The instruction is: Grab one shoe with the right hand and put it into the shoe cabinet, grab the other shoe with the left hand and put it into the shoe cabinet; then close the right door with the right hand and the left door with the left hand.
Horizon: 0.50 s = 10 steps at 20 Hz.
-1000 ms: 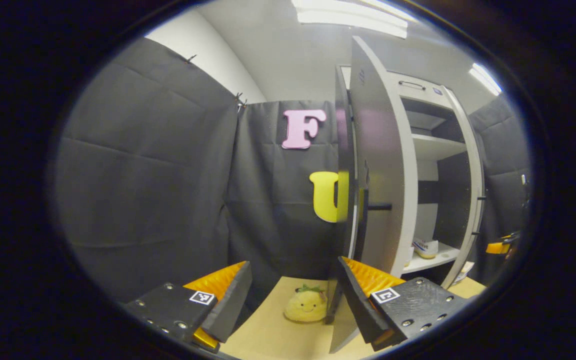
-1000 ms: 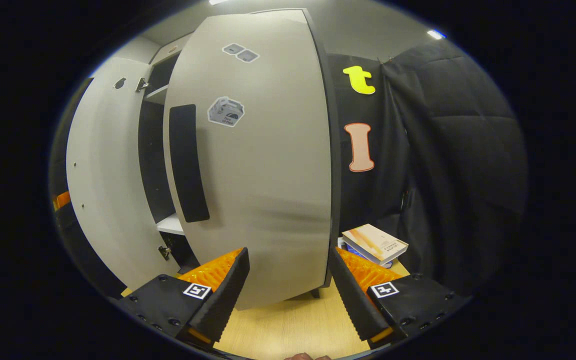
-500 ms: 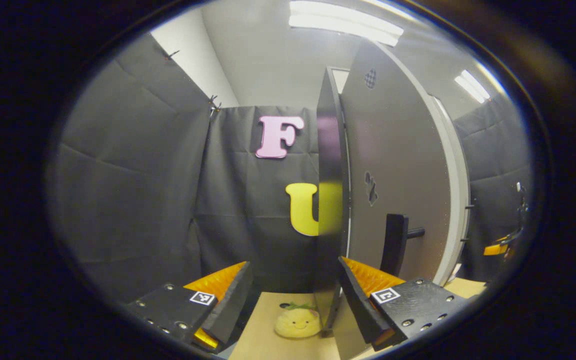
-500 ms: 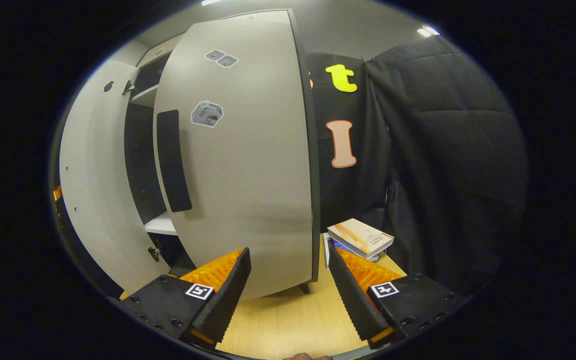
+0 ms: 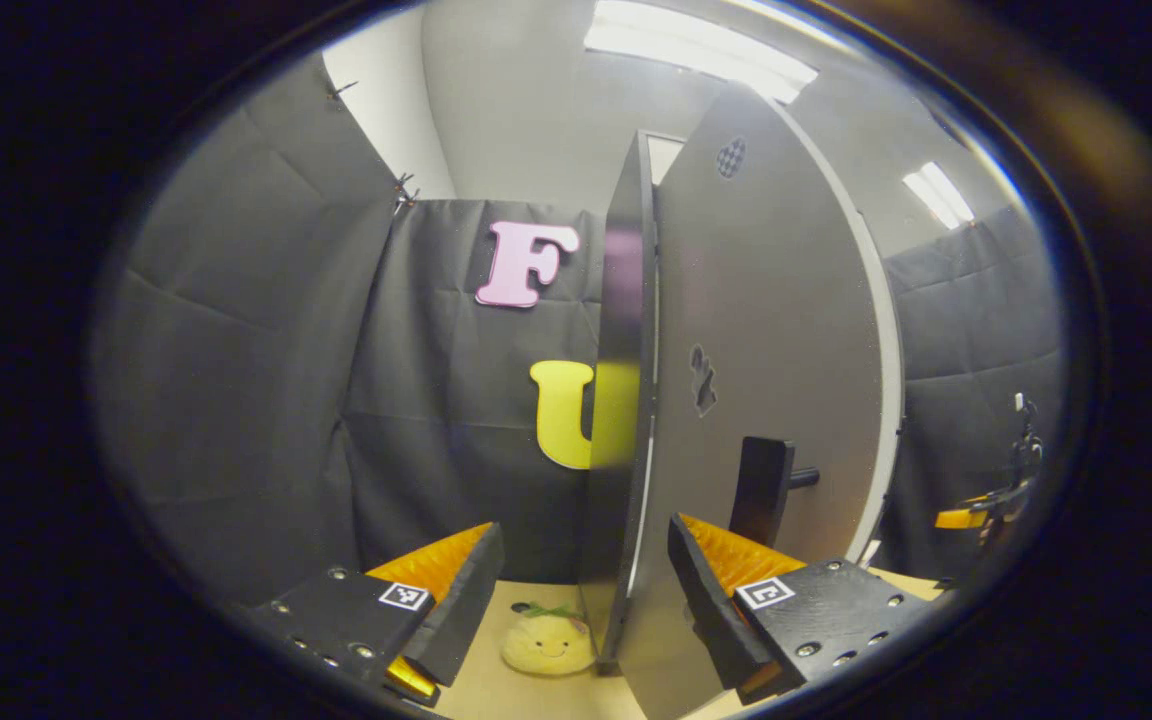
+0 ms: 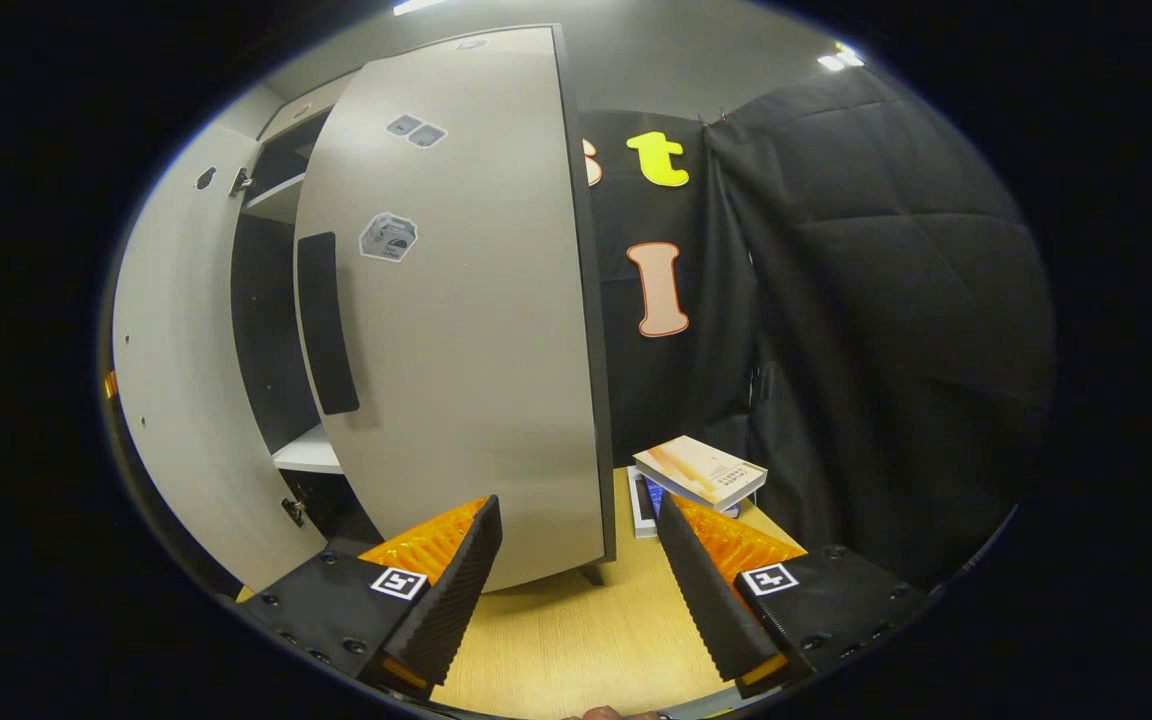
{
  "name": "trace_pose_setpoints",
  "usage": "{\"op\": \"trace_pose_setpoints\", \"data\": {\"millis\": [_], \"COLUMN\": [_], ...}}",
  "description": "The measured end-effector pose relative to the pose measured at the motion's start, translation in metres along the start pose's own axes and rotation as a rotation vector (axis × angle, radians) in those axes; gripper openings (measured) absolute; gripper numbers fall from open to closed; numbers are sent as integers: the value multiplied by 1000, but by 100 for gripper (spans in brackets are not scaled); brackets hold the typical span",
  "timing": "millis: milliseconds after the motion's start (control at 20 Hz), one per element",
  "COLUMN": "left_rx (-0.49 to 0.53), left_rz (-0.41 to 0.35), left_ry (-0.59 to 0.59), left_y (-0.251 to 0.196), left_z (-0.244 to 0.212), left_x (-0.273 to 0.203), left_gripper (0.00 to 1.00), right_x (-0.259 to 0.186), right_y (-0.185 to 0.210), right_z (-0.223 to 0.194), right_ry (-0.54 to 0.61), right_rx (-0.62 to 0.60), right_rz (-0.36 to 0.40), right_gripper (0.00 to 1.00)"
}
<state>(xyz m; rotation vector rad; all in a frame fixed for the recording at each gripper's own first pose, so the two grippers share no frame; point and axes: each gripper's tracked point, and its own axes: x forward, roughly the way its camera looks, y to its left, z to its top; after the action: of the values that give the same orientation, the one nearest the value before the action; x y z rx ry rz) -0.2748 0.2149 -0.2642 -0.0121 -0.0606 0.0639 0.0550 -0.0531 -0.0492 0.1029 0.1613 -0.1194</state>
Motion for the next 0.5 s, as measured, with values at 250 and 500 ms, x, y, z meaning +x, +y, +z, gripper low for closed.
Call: {"op": "trace_pose_setpoints", "data": {"millis": [250,500], "left_rx": [-27,-58], "left_rz": [-53,-72], "left_ry": [-5,-2], "left_y": [-42,-84], "left_z": [-4,-8], "left_x": [3,13], "left_gripper": [95,94], "right_x": [-1,-4], "right_y": [5,-5], "right_z": [-3,-7], "right_ry": [-2,-7], "right_rx": [1,-3], "right_rz": [18,5], "right_gripper": [98,98]}}
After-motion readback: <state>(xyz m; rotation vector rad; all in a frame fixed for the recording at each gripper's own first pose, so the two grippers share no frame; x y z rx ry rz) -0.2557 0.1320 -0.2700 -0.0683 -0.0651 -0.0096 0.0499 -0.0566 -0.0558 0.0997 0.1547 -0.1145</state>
